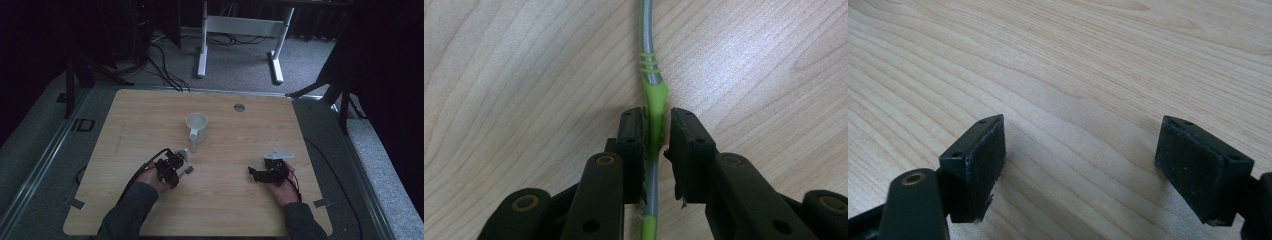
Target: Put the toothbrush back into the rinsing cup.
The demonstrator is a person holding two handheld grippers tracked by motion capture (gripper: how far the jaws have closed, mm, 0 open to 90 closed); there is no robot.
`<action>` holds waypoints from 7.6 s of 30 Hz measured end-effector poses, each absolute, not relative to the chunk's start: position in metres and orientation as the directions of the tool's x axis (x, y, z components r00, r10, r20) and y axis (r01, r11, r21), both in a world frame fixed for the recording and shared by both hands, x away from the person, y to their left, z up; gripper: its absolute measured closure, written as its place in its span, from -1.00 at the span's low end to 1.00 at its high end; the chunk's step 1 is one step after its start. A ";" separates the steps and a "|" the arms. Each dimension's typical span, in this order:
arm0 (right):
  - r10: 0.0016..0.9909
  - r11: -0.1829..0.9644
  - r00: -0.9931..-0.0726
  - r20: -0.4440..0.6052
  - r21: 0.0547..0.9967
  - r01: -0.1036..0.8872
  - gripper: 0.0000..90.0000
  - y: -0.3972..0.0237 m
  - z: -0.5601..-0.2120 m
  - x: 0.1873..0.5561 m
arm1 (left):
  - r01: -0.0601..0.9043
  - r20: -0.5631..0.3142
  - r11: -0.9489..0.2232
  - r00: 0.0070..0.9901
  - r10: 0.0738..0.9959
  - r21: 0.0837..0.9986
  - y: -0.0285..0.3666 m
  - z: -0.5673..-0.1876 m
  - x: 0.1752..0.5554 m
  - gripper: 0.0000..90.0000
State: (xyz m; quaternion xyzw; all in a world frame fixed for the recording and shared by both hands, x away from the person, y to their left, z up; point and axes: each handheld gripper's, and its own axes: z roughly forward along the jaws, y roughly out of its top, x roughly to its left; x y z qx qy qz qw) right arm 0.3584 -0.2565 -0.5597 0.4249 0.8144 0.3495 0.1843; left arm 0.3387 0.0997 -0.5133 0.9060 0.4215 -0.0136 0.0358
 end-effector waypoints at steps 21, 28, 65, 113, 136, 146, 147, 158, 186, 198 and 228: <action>0.821 0.394 -0.571 -0.003 0.726 0.563 -0.56 -0.256 -0.560 0.358 | 0.740 -0.021 -0.673 0.673 0.739 0.020 0.094 -0.517 0.341 0.82; 0.821 0.395 -0.571 -0.003 0.726 0.563 -0.56 -0.256 -0.560 0.358 | 0.733 -0.018 -0.680 0.680 0.733 0.025 0.094 -0.517 0.341 0.83; 0.821 0.394 -0.571 -0.003 0.726 0.563 -0.56 -0.256 -0.560 0.358 | 0.749 -0.066 -0.605 0.642 0.764 0.271 0.110 -0.486 0.339 0.84; 0.821 0.394 -0.570 -0.002 0.726 0.564 -0.56 -0.256 -0.560 0.358 | 0.672 -0.072 -0.513 0.641 0.764 0.534 0.116 -0.463 0.337 0.84; 0.821 0.393 -0.570 -0.002 0.726 0.565 -0.56 -0.256 -0.560 0.358 | 0.621 -0.054 -0.461 0.631 0.774 0.634 0.118 -0.457 0.336 0.83; 0.821 0.393 -0.571 -0.002 0.726 0.564 -0.56 -0.256 -0.560 0.358 | 0.600 -0.051 -0.431 0.620 0.783 0.675 0.122 -0.452 0.338 0.83; 0.821 0.394 -0.571 -0.002 0.726 0.564 -0.56 -0.256 -0.560 0.358 | 0.598 -0.048 -0.430 0.619 0.784 0.677 0.123 -0.452 0.338 0.83; 0.820 0.395 -0.572 -0.004 0.727 0.562 -0.56 -0.256 -0.560 0.359 | 0.582 -0.037 -0.419 0.613 0.789 0.697 0.124 -0.445 0.341 0.83; 0.821 0.395 -0.572 -0.004 0.727 0.562 -0.56 -0.256 -0.560 0.358 | 0.500 -0.024 -0.339 0.586 0.810 0.797 0.123 -0.439 0.346 0.83; 0.821 0.395 -0.571 -0.003 0.726 0.563 -0.56 -0.256 -0.560 0.358 | 0.484 -0.043 -0.310 0.589 0.807 0.818 0.122 -0.437 0.348 0.83; 0.821 0.394 -0.571 -0.003 0.727 0.563 -0.56 -0.256 -0.560 0.358 | 0.432 -0.048 -0.271 0.597 0.801 0.860 0.115 -0.426 0.355 0.83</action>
